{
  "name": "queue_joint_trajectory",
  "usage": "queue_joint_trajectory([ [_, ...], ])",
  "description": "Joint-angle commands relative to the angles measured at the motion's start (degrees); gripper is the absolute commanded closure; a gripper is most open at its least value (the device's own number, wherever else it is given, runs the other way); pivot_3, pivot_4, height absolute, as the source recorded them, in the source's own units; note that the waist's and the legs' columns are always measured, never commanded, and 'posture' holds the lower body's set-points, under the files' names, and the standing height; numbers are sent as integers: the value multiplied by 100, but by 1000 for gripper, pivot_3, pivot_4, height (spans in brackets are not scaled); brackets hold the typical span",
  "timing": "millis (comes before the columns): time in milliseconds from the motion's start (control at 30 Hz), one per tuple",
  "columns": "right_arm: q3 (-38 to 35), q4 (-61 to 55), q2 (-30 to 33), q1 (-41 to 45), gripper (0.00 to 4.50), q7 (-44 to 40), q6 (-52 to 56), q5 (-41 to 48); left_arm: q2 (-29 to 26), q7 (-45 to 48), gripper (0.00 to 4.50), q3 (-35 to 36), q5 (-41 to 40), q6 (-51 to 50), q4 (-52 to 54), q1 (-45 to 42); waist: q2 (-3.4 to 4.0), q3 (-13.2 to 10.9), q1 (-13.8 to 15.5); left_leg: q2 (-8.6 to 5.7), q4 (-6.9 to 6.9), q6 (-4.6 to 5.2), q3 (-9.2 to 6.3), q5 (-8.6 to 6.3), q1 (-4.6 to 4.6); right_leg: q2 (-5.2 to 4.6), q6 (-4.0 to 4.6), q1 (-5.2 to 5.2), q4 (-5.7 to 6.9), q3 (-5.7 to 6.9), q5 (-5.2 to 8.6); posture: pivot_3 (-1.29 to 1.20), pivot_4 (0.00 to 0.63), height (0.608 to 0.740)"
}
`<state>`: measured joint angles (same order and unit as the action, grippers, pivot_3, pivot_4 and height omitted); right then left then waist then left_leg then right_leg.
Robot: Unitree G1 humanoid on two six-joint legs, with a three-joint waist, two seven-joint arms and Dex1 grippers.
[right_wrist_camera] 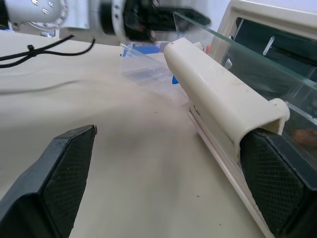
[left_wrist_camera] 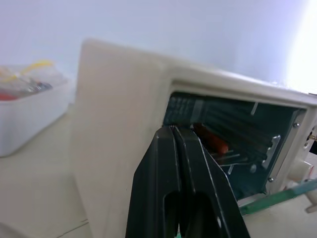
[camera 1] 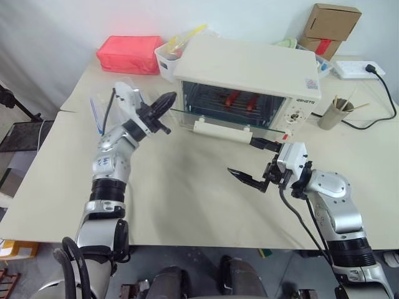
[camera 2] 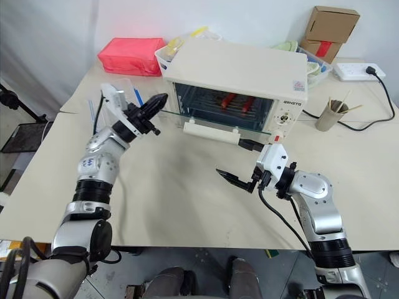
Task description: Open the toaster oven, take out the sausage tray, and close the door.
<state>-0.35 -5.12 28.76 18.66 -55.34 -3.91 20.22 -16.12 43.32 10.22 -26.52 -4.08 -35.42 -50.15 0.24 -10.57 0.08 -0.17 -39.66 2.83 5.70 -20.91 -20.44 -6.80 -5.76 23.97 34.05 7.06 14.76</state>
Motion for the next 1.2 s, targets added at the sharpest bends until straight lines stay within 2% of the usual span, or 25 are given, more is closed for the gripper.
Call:
queue_joint_trajectory([
  [33,-73,-221,79,-219,0,3,-220,-43,-1,488,4478,-141,165,273,-183,-171,0,0,0,2,0,0,-1,0,0,1,0,0,0,1,0,0,150,740],
  [167,-264,-351,137,-673,0,162,-398,-114,-25,975,4478,-278,277,313,-272,-77,0,0,71,-1,-6,0,-8,0,-6,1,0,-1,0,2,0,0,150,740],
  [267,-592,-555,224,-1360,0,321,-443,-39,-83,1313,4478,-421,405,409,-209,117,0,0,156,-2,-20,2,-15,-1,-17,0,-3,-1,-3,4,-2,0,150,740],
  [400,-1063,-902,334,-2589,0,491,-572,-99,-216,1733,4478,-726,662,563,13,555,-1,0,157,-3,-30,4,-31,-3,-14,0,-7,-19,-9,15,-4,0,150,740],
  [533,-1690,-1017,320,-3391,0,826,-668,-112,-304,1886,4478,-871,794,605,231,910,0,-1,133,1,-34,4,-26,-3,-8,2,-7,-25,-11,10,-4,0,150,740],
  [667,-2108,-1245,279,-3526,0,1272,-507,-45,-406,1843,4478,-983,1030,807,350,1238,1,0,105,6,-34,1,-19,-5,11,1,-6,-33,-5,-11,-4,0,150,740],
  [833,-1654,-1834,471,-2961,0,1621,167,-401,-469,1783,4478,-942,1098,920,379,1464,3,2,59,21,-31,-12,-19,-13,18,0,3,-30,2,-60,0,0,150,740],
  [933,-858,-2200,467,-1944,0,2198,1030,-1270,-535,1763,3943,-844,1039,1030,550,1657,4,2,1,19,-32,-12,-16,-14,19,-46,10,-26,11,-52,4,0,150,740],
  [1000,-568,-2256,417,-1577,0,2377,1354,-1542,-541,1753,3342,-803,986,1022,657,1732,5,3,-8,13,-33,-12,-18,-13,17,-57,15,-19,24,-44,7,0,150,740],
  [1100,391,-1805,146,-376,0,2607,1458,-2355,-538,1589,2413,-488,576,777,1301,2094,4,2,-40,8,-34,-10,-25,-14,8,-61,16,-10,33,-31,8,0,150,740],
  [1200,929,-1244,-96,348,0,2831,1476,-2949,-542,1396,1511,-295,350,563,1788,2337,3,2,-24,1,-36,-3,-21,-12,0,-66,16,0,38,-28,8,0,150,740],
])
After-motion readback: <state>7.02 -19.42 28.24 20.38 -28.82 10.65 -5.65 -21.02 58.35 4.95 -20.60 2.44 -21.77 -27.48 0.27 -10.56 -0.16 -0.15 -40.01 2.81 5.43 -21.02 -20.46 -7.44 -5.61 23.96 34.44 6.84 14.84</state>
